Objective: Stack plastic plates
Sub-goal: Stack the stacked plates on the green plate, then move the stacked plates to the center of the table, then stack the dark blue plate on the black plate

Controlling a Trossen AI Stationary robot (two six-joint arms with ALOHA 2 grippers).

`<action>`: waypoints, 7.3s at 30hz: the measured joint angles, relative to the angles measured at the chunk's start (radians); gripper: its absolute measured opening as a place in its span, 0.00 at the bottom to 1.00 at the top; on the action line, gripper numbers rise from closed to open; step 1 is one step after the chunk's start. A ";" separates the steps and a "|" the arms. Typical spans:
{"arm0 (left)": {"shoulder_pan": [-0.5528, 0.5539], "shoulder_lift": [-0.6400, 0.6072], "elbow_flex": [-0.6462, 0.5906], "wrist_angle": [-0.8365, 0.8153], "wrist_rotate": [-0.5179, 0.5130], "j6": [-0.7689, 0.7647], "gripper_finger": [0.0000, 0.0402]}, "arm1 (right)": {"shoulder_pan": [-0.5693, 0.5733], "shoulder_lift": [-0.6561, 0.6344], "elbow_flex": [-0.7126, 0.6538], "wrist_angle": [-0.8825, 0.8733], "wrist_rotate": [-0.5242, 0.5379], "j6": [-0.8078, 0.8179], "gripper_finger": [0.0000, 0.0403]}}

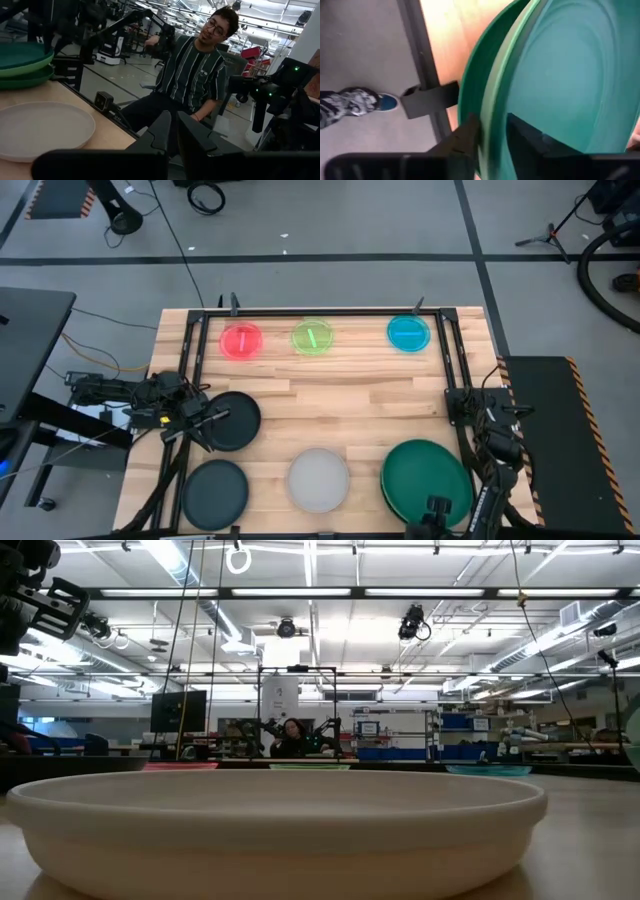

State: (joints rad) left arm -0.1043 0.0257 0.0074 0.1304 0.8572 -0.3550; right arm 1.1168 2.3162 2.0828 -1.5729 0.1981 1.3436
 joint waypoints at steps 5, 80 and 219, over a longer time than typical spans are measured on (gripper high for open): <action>0.000 0.000 0.000 -0.001 0.000 0.000 0.10 | -0.001 0.006 -0.013 0.005 -0.008 -0.011 0.40; 0.000 0.000 0.000 0.001 0.000 0.000 0.10 | -0.817 -0.272 -0.465 0.665 0.112 -1.497 0.12; -0.709 1.080 0.982 -1.255 -0.714 -1.104 0.41 | -0.958 -0.705 -0.527 0.964 0.394 -1.384 0.47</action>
State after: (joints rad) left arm -0.8134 1.1057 0.9890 -1.1247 0.1436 -1.4591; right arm 0.1589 1.6113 1.5562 -0.6086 0.5926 -0.0408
